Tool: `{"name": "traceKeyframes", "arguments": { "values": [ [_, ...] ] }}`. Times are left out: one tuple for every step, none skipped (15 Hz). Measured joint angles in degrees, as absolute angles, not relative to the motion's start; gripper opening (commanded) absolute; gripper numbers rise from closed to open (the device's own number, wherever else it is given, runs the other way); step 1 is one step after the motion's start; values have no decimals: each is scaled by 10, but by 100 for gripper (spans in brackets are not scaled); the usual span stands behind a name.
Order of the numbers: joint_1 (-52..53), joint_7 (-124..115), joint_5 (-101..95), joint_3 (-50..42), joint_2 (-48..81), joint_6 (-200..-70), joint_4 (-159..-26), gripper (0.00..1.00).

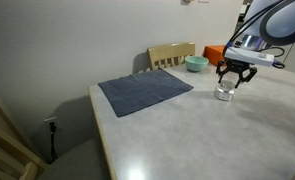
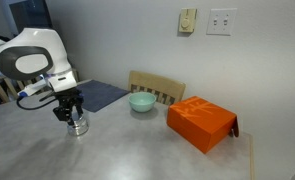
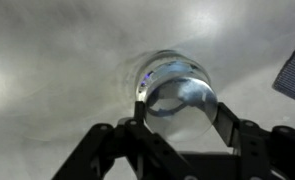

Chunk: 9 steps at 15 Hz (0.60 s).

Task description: Pick up the lid and put it on the silver bowl

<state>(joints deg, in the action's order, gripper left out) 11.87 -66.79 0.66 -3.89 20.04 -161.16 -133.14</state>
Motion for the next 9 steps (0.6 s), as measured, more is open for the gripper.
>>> {"name": "traceKeyframes", "arguments": {
  "values": [
    [119,-668,7,-39,200,-1611,-1331,44],
    [119,-668,7,-39,200,-1610,-1331,44],
    [119,-668,7,-39,200,-1609,-1330,54],
    [119,-668,7,-39,200,-1609,-1330,92],
    [119,-668,7,-39,200,-1609,-1330,93],
    [119,-668,7,-39,200,-1609,-1330,99],
    [119,-668,7,-39,200,-1609,-1330,100],
    [119,-668,7,-39,200,-1609,-1329,100],
    [119,-668,7,-39,200,-1609,-1329,100]
  ]
}}
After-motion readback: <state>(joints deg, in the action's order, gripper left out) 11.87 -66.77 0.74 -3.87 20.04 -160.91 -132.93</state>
